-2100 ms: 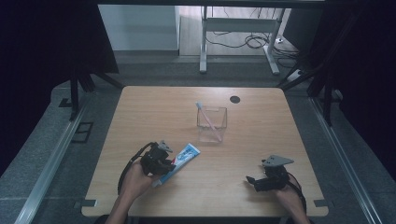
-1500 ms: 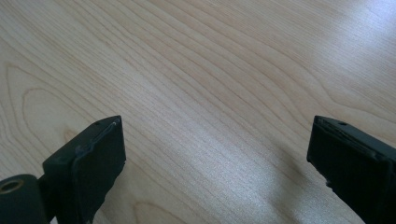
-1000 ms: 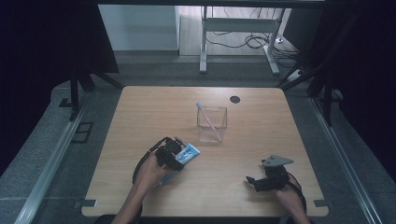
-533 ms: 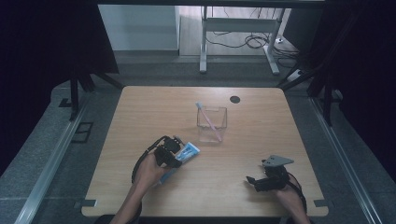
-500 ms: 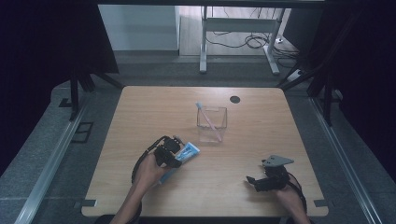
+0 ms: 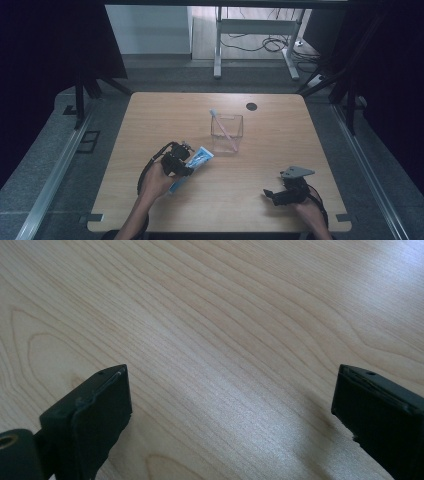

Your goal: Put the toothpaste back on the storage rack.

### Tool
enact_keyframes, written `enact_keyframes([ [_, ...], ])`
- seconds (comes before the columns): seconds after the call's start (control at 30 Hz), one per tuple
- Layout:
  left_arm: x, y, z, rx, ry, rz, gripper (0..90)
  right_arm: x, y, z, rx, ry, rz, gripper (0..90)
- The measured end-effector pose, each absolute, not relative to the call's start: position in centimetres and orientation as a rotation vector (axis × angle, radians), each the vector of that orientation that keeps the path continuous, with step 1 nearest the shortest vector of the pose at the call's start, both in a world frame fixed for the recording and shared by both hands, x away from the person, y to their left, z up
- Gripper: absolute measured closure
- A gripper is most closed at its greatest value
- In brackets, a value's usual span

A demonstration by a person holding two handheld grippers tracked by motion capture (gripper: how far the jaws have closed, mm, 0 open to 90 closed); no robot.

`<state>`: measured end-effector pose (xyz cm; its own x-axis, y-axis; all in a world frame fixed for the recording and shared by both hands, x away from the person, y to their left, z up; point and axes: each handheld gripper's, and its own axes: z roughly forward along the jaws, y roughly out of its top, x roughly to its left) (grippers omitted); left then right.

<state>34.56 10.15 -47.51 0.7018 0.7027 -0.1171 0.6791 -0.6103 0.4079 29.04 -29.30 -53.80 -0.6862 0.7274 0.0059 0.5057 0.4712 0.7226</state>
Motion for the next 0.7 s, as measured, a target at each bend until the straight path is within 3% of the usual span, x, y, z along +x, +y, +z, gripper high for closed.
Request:
enact_keyframes([
  [0.7, 34.5, 9.9, -44.2, 2.427, 0.976, 0.105, 70.8, 29.2, -29.4, -54.0, 1.071, 2.422, 1.050, 0.0],
])
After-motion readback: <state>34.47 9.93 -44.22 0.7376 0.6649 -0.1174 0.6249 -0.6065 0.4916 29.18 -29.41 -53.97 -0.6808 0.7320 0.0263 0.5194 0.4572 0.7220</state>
